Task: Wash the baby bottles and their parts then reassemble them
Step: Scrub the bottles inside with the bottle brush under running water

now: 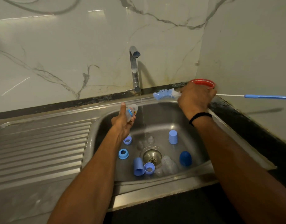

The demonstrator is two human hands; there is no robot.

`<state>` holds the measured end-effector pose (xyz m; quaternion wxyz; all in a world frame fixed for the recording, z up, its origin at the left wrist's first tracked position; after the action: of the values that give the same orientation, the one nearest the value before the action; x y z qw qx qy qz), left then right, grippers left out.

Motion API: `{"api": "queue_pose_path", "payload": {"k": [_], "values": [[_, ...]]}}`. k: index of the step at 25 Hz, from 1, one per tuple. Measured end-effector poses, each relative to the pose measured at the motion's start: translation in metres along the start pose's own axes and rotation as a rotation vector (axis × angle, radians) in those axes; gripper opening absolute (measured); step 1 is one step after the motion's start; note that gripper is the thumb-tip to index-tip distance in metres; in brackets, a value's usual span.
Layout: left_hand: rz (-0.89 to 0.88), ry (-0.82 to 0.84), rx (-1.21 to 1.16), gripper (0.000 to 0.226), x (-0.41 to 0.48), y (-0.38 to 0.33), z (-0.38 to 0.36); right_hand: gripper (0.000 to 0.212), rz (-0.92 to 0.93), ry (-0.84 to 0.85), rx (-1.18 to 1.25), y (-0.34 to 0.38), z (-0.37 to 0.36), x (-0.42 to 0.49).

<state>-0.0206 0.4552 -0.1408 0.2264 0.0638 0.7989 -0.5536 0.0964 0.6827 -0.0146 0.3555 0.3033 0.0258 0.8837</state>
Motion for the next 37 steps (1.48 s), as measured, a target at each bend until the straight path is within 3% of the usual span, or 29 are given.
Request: {"api": "queue_pose_path", "payload": {"k": [5, 10, 14, 18, 26, 30, 37], "values": [[-0.012, 0.236, 0.043, 0.042, -0.010, 0.015, -0.025, 0.005, -0.078, -0.027, 0.061, -0.009, -0.006, 0.005], [-0.236, 0.184, 0.282, 0.033, -0.004, 0.021, -0.035, 0.015, -0.030, 0.011, 0.114, -0.003, -0.012, 0.000], [-0.410, 0.175, 0.394, 0.063, -0.005, 0.021, -0.034, 0.017, -0.052, 0.031, 0.138, -0.005, -0.016, -0.001], [-0.535, 0.175, 0.429, 0.068, -0.011, 0.018, -0.036, 0.015, -0.082, 0.047, 0.133, -0.007, -0.018, -0.001], [-0.614, 0.166, 0.444, 0.065, -0.010, 0.018, -0.037, 0.016, -0.069, 0.066, 0.118, -0.004, -0.026, -0.004], [-0.623, 0.158, 0.435, 0.065, -0.010, 0.018, -0.038, 0.026, 0.000, 0.134, 0.143, 0.000, -0.033, -0.009], [-0.624, 0.139, 0.432, 0.065, -0.009, 0.017, -0.036, 0.022, 0.098, 0.157, 0.177, 0.012, -0.048, -0.026]]}}
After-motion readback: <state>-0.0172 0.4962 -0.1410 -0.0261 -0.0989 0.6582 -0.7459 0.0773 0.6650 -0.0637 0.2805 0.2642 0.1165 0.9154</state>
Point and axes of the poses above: each hand's wrist, its own x-axis towards the middle knuckle, its own z-axis out of the back of the hand, y = z × x, the point moved 5 cm from there along x, towards the middle knuckle, and after that the axes turned 9 degrees about -y, right-handed, at the moved point
